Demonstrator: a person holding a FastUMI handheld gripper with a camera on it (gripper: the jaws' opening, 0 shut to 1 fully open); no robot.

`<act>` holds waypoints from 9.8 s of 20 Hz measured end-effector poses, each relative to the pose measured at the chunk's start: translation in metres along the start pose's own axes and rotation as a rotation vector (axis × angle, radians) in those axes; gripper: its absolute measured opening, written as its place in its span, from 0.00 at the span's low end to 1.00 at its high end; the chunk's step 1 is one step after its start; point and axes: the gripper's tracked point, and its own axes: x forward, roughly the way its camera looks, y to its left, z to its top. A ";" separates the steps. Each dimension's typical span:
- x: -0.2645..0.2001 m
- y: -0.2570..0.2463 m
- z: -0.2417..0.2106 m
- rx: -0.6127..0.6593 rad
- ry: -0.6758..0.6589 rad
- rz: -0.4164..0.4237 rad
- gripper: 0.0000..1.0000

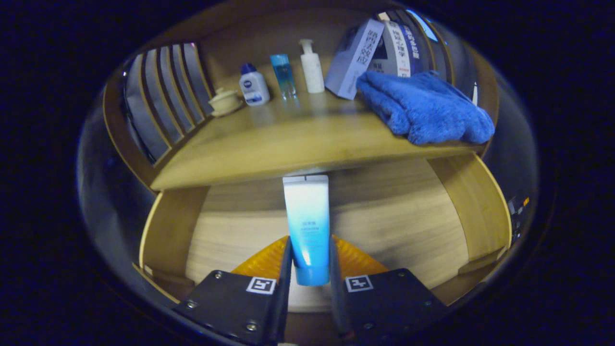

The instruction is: Pull open the drawer, take out the items inside it, and place them on the countertop above the cabinet.

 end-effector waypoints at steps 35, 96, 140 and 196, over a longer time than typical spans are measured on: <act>-0.078 0.037 0.177 -0.131 -0.538 -0.031 0.38; -0.096 0.010 -0.094 -0.301 -0.607 -0.006 0.98; 0.003 0.019 -0.005 -0.175 -0.744 -0.044 0.99; -0.220 0.039 0.058 -0.137 -0.655 0.037 0.98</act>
